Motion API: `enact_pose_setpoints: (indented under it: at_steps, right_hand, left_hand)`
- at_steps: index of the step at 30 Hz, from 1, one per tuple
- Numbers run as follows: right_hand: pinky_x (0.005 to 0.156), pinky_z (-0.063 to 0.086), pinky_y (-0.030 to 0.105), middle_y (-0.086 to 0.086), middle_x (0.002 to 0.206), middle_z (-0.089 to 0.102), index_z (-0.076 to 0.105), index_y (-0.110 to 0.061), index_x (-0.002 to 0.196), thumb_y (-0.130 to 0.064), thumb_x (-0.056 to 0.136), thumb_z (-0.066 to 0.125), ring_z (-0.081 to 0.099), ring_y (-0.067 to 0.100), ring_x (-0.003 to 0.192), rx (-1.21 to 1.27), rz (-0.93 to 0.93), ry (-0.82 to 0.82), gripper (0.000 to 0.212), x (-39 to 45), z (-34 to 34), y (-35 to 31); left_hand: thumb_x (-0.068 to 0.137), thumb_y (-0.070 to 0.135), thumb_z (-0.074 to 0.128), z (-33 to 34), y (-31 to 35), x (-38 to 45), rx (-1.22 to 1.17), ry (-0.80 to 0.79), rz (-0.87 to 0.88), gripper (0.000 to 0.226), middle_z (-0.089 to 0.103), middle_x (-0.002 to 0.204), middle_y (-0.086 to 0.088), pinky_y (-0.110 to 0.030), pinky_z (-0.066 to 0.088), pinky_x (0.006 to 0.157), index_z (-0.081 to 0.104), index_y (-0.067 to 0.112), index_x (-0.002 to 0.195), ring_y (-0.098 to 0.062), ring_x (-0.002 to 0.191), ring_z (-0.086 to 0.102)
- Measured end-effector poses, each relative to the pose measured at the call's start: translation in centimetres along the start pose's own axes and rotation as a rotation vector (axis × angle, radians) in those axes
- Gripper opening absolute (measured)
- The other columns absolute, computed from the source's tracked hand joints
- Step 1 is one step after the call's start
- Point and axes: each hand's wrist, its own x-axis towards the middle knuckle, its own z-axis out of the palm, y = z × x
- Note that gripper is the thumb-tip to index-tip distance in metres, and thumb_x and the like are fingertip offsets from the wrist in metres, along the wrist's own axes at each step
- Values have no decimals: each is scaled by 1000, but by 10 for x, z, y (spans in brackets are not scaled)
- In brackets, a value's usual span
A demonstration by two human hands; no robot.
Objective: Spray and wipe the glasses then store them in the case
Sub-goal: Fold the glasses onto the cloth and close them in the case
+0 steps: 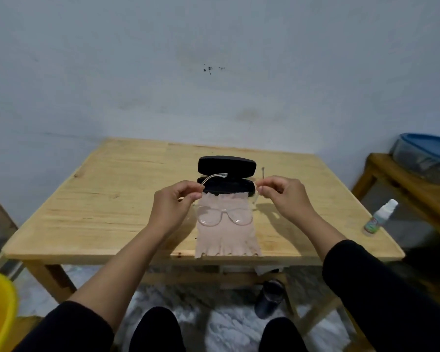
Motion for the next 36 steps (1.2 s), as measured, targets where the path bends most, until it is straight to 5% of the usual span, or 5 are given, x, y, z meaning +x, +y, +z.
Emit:
enact_pose_setpoints:
  at_steps: [11, 20, 27, 31, 36]
  right_hand:
    - [80, 51, 25, -5, 82, 71, 70, -29, 85, -11, 85, 65, 66, 16, 86, 40, 26, -34, 19, -7, 5, 13]
    - [74, 51, 10, -14, 86, 69, 70, -26, 95, -9, 83, 67, 65, 3, 81, 111, 24, -70, 21, -9, 2, 16]
    - [73, 47, 15, -8, 89, 70, 72, -20, 96, -9, 86, 63, 62, 4, 82, 98, 142, 25, 17, 0, 3, 28]
    - [52, 40, 0, -4, 84, 64, 71, -13, 98, -5, 85, 64, 56, 0, 74, 113, 196, 17, 17, 11, 13, 32]
    - [55, 38, -1, 3, 82, 65, 73, -12, 98, -4, 81, 69, 54, 1, 67, -9, 134, -29, 19, 30, 25, 35]
  left_hand:
    - [82, 12, 67, 4, -5, -4, 73, -45, -21, 15, 69, 85, 16, 1, 41, 72, 72, 23, 91, 14, 80, 60]
    - [83, 15, 67, -1, -6, -2, 62, -74, -34, 16, 69, 88, 16, 0, 42, 73, 72, 23, 96, 16, 81, 59]
    - [86, 23, 63, -14, -13, 10, 35, 25, -129, 11, 70, 84, 17, -17, 47, 79, 71, 29, 92, -1, 85, 65]
    - [85, 22, 65, -14, -21, 25, 175, -73, -169, 12, 69, 90, 8, -7, 38, 71, 72, 22, 95, 4, 84, 57]
    - [81, 20, 70, -3, -26, 39, 293, -153, -153, 18, 67, 85, 6, 1, 35, 66, 73, 17, 99, -3, 80, 59]
